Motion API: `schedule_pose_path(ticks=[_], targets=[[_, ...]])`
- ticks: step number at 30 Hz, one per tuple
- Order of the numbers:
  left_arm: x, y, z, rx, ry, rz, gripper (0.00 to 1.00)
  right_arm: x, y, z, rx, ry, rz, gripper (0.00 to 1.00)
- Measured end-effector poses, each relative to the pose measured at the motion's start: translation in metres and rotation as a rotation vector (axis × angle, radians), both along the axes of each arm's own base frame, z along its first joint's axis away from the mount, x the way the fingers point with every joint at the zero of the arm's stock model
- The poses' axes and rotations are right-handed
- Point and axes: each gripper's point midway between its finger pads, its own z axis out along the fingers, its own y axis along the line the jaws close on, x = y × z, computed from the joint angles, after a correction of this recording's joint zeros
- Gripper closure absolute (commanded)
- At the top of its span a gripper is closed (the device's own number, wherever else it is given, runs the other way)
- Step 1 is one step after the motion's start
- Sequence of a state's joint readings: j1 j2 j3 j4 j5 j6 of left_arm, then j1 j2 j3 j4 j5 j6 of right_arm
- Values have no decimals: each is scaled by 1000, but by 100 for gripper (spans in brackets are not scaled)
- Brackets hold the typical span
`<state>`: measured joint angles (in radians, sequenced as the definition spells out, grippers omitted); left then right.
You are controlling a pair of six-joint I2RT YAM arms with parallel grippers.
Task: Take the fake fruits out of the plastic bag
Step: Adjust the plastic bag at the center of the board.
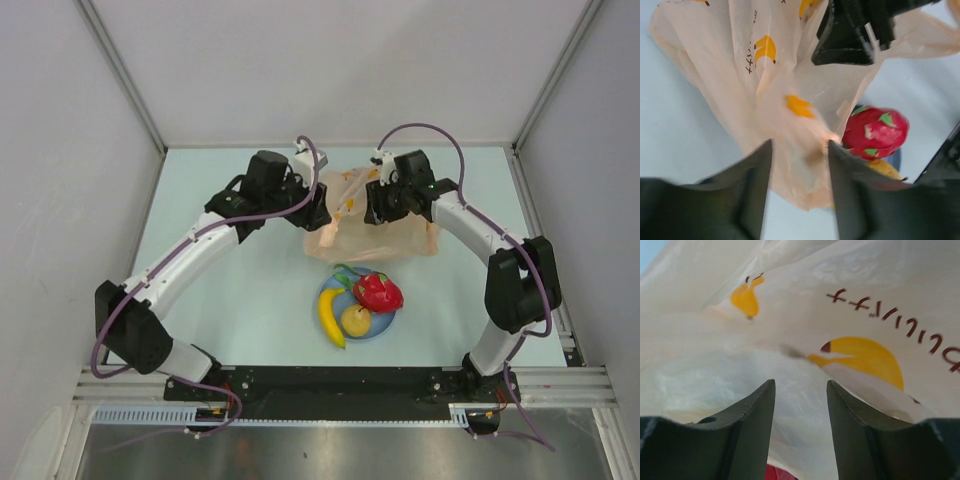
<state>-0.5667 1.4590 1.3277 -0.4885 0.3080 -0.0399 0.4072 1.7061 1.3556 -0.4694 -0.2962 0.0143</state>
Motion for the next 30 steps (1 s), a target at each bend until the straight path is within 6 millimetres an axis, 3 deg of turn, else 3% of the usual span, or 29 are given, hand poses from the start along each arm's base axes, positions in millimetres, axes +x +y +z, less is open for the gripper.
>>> schedule_pose_path(ticks=[1, 5, 12, 19, 26, 30], targets=[[1, -1, 6, -8, -4, 1, 25, 5, -1, 0, 8, 3, -16, 49], [2, -2, 27, -38, -35, 6, 22, 23, 0, 5, 40, 0, -56, 48], [-10, -7, 27, -89, 30, 4, 21, 32, 4, 2, 51, 6, -63, 48], [-26, -16, -5, -76, 145, -18, 22, 40, 1, -13, 37, 32, -82, 48], [-27, -26, -41, 0, 201, -53, 22, 103, -10, 29, 165, -39, -196, 48], [-29, -36, -63, 58, 222, -82, 22, 114, -12, 30, 196, -29, -232, 48]])
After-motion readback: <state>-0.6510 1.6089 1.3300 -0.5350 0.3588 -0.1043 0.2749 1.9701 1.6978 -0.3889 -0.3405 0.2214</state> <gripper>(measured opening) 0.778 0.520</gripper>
